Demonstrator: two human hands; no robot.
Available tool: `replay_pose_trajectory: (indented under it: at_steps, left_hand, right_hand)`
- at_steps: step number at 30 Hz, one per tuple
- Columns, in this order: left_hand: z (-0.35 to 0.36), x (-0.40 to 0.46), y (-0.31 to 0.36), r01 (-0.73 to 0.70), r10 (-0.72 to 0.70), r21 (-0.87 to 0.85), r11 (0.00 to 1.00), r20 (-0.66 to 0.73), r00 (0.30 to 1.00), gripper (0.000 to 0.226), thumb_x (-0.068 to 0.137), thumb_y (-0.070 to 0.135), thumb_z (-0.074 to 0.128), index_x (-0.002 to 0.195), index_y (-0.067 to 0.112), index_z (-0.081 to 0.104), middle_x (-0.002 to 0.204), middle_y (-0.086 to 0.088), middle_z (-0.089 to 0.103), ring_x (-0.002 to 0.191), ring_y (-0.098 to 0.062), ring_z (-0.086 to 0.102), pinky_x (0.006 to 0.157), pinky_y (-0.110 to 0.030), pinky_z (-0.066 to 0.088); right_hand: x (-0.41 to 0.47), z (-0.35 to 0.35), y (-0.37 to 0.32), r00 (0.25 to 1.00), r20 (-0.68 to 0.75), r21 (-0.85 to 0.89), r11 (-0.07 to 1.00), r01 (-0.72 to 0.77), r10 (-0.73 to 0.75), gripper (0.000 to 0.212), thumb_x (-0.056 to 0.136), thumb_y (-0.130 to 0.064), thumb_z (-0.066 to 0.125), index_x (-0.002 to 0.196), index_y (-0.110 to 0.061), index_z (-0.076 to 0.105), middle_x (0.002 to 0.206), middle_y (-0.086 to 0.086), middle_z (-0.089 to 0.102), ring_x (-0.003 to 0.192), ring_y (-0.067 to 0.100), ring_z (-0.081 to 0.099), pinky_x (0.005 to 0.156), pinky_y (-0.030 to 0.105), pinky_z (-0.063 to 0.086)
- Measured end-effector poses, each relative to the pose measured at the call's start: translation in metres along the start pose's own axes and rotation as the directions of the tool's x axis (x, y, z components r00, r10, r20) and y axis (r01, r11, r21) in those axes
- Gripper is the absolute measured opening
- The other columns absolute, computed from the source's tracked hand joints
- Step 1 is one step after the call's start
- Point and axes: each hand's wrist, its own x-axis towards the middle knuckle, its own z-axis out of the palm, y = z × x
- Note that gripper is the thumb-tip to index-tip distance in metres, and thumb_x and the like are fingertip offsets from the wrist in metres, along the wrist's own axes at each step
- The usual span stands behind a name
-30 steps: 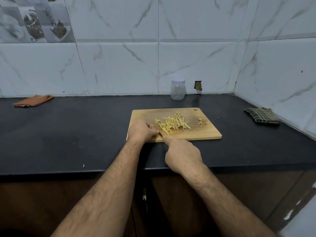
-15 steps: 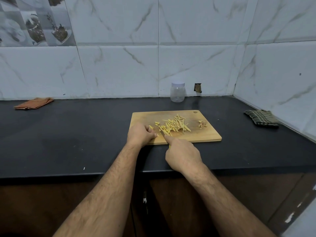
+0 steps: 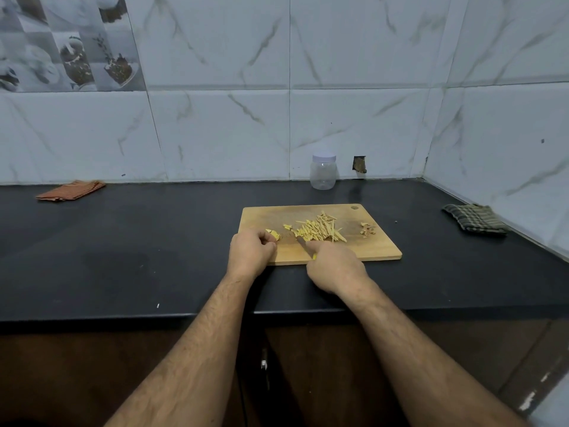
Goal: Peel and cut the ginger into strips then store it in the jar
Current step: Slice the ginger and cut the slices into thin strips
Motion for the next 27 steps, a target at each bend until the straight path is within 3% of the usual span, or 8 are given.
replay_pose_trajectory:
  at_steps: [3, 5, 9, 12, 16, 19, 27]
  left_hand:
    - [0.000, 0.002, -0.002, 0.031, -0.035, -0.057, 0.998, -0.084, 0.996, 0.018, 0.089, 0.012, 0.059, 0.096, 0.022, 0.072, 0.095, 0.006, 0.069, 0.092, -0.013, 0.062, 0.075, -0.020, 0.042]
    - [-0.002, 0.005, -0.003, 0.045, -0.055, -0.073, 0.996, -0.143, 0.988, 0.020, 0.090, 0.011, 0.057, 0.101, 0.020, 0.072, 0.099, 0.003, 0.070, 0.092, -0.014, 0.062, 0.077, -0.022, 0.043]
    - [-0.002, 0.010, 0.000, 0.069, -0.069, -0.005, 0.998, -0.143, 0.987, 0.024, 0.090, 0.011, 0.060, 0.109, 0.017, 0.072, 0.105, 0.000, 0.071, 0.098, -0.016, 0.062, 0.081, -0.022, 0.044]
    - [0.000, 0.014, 0.006, 0.054, -0.047, 0.082, 0.995, -0.080, 0.996, 0.021, 0.091, 0.019, 0.063, 0.108, 0.023, 0.074, 0.108, 0.001, 0.071, 0.103, -0.018, 0.063, 0.081, -0.026, 0.048]
    - [0.002, 0.017, 0.016, 0.002, 0.000, 0.216, 0.976, -0.009, 1.000, 0.022, 0.092, 0.033, 0.066, 0.112, 0.029, 0.073, 0.111, 0.003, 0.070, 0.104, -0.019, 0.062, 0.081, -0.029, 0.049]
    - [0.003, 0.019, 0.020, -0.013, 0.008, 0.306, 0.952, 0.020, 1.000, 0.017, 0.093, 0.032, 0.063, 0.105, 0.031, 0.075, 0.105, 0.006, 0.071, 0.090, -0.015, 0.057, 0.073, -0.027, 0.044]
    - [-0.001, 0.023, 0.015, 0.001, -0.013, 0.259, 0.966, 0.047, 0.999, 0.020, 0.090, 0.027, 0.060, 0.098, 0.029, 0.077, 0.101, 0.008, 0.072, 0.095, -0.016, 0.063, 0.075, -0.030, 0.052]
  right_hand:
    - [0.003, 0.001, 0.002, 0.998, 0.059, 0.134, 0.991, -0.006, -0.002, 0.043, 0.092, -0.010, 0.044, 0.132, -0.021, 0.058, 0.101, 0.002, 0.067, 0.064, 0.018, 0.068, 0.061, 0.028, 0.057]
    - [0.005, 0.001, 0.004, 0.994, 0.108, 0.166, 0.986, -0.002, -0.016, 0.039, 0.094, -0.009, 0.041, 0.128, -0.014, 0.060, 0.099, 0.004, 0.068, 0.049, 0.014, 0.061, 0.052, 0.024, 0.050]
    - [0.009, -0.003, 0.002, 0.992, 0.117, 0.212, 0.977, 0.014, -0.040, 0.039, 0.095, -0.009, 0.042, 0.130, -0.013, 0.058, 0.098, 0.004, 0.067, 0.053, 0.017, 0.062, 0.065, 0.033, 0.057]
    - [0.015, -0.001, 0.000, 0.999, 0.020, 0.199, 0.979, 0.031, -0.036, 0.037, 0.094, -0.012, 0.045, 0.129, -0.016, 0.055, 0.090, 0.000, 0.061, 0.059, 0.020, 0.065, 0.063, 0.033, 0.058]
    - [0.023, 0.010, -0.001, 0.996, -0.080, 0.157, 0.986, 0.048, -0.036, 0.037, 0.091, -0.015, 0.050, 0.127, -0.012, 0.056, 0.112, 0.007, 0.065, 0.089, 0.025, 0.062, 0.080, 0.038, 0.055]
    - [0.023, 0.019, 0.000, 0.992, -0.117, 0.151, 0.987, 0.055, -0.037, 0.036, 0.091, -0.016, 0.050, 0.126, -0.014, 0.055, 0.116, 0.008, 0.065, 0.101, 0.028, 0.059, 0.082, 0.039, 0.052]
    - [0.025, 0.025, 0.009, 0.981, -0.188, 0.190, 0.978, 0.088, -0.052, 0.035, 0.094, -0.021, 0.051, 0.128, -0.016, 0.055, 0.115, 0.004, 0.064, 0.090, 0.021, 0.050, 0.075, 0.035, 0.046]
